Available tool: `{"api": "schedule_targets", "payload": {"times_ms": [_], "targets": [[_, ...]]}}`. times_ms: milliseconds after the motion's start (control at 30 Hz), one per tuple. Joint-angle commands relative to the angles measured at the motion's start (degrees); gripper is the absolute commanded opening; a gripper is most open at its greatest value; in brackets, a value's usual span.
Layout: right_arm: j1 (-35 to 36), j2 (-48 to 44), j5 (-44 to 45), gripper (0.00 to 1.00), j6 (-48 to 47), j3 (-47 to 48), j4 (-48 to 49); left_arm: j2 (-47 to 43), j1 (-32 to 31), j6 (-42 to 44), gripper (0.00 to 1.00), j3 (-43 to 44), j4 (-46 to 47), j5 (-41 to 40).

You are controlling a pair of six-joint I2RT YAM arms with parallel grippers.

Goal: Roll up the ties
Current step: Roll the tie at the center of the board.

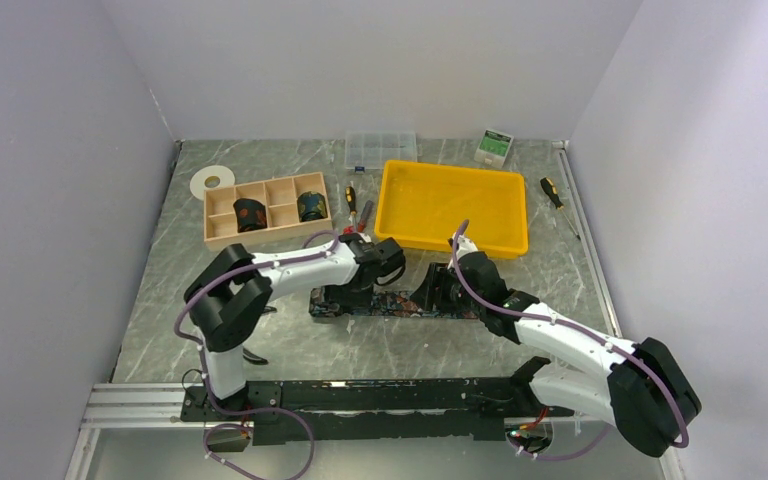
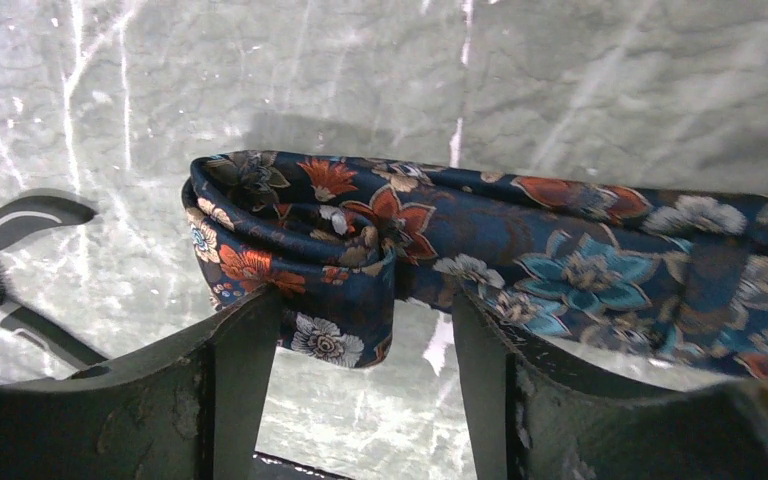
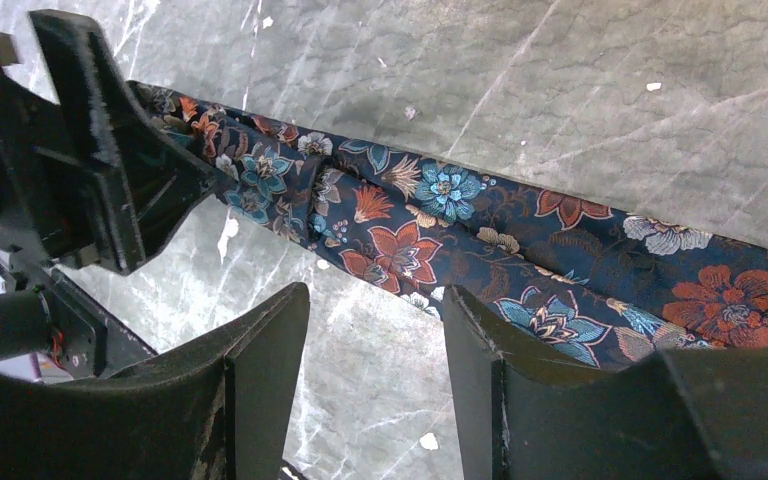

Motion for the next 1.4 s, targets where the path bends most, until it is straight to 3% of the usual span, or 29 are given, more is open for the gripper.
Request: {"api": "schedule_targets", "payload": {"times_ms": [0, 333, 533, 633, 800, 1000, 1367], "targets": [[-0.2, -0.5, 0.1, 0.56, -0.5, -0.4, 1.8, -7.3, -0.2, 1.2, 0.69, -2.1, 5.4, 3.3], [-0.2, 1.3, -3.6, 0.57, 0.2, -0.2, 3.9, -19.5, 3.4, 2.2, 0.73, -12.5, 15.8, 10.3], [1.8, 3.2, -7.4, 0.59, 0.9, 3.1, 5.7, -33.9, 5.9, 0.5, 0.73, -19.2, 17.3, 7.2], [7.1, 6.6, -4.6, 0.59, 0.6, 8.3, 4.5, -45.4, 10.8, 0.9, 0.74, -27.3, 22.4, 8.4], [14.6, 17.7, -3.3, 0.57, 2.7, 16.5, 6.0, -62.4, 25.4, 3.6, 0.74, -40.9, 33.4, 22.0], [18.3, 29.9, -3.9, 0.56, 4.4, 25.4, 7.0, -62.0, 36.6, 2.6, 0.74, -47.1, 38.3, 35.6], [18.4, 39.7, -2.3, 0.54, 4.5, 33.7, 4.5, -58.2, 38.5, 3.0, 0.73, -51.2, 43.5, 38.9]]}}
